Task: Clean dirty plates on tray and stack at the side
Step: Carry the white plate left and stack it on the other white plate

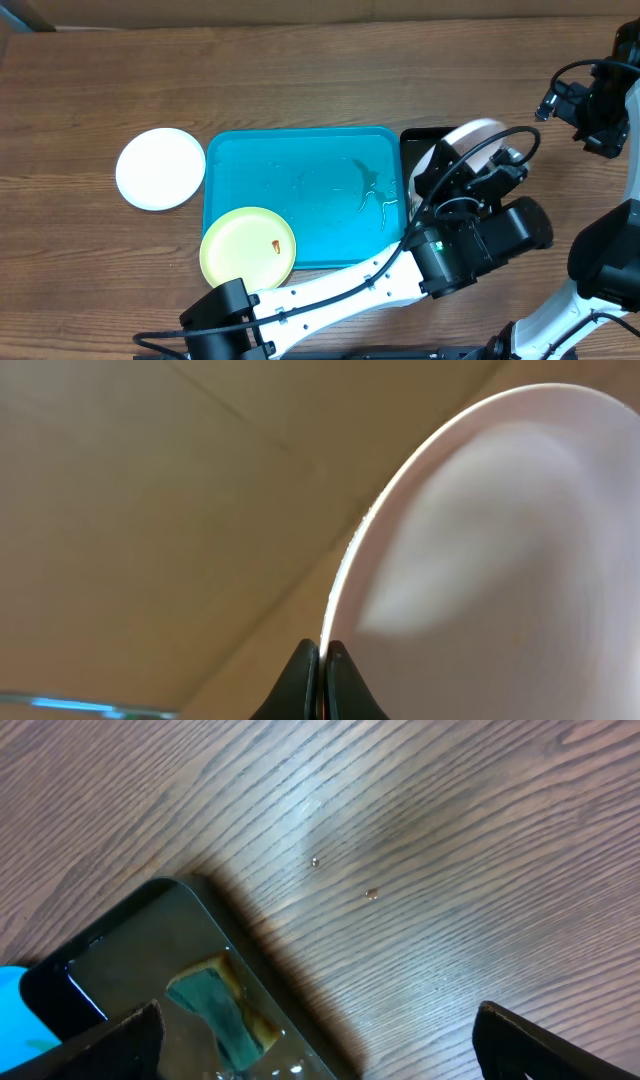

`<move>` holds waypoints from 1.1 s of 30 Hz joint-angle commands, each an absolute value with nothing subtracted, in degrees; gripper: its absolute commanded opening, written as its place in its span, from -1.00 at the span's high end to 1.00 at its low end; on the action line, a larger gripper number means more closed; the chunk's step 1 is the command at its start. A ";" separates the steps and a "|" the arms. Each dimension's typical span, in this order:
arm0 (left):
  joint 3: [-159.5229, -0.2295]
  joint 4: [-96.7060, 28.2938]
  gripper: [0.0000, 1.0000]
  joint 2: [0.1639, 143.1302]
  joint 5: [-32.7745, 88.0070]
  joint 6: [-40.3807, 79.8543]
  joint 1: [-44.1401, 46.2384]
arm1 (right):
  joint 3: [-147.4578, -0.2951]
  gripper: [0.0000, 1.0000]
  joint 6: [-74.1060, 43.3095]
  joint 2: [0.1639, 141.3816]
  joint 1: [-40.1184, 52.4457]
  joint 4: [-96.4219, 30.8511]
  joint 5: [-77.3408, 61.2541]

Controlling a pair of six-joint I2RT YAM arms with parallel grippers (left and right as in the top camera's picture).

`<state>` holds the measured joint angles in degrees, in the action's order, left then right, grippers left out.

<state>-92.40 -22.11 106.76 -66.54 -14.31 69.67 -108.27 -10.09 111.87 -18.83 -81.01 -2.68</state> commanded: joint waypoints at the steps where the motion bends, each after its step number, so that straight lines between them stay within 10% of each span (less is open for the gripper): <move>1: -93.89 -17.67 0.92 104.88 -72.47 -22.74 69.78 | -109.06 -1.00 -10.31 111.07 -19.09 -80.90 -2.61; 18: -93.89 -31.48 0.92 104.88 -52.75 4.56 62.50 | -109.06 -1.00 -10.31 111.07 -19.09 -80.88 -2.61; 33: -93.89 -52.90 0.91 104.88 8.75 25.36 17.96 | -109.06 -1.00 -10.31 111.07 -19.09 -80.90 -2.61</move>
<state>-92.84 -50.52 106.72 -6.96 20.62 26.48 -108.27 -10.11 111.87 -18.83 -81.03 -2.72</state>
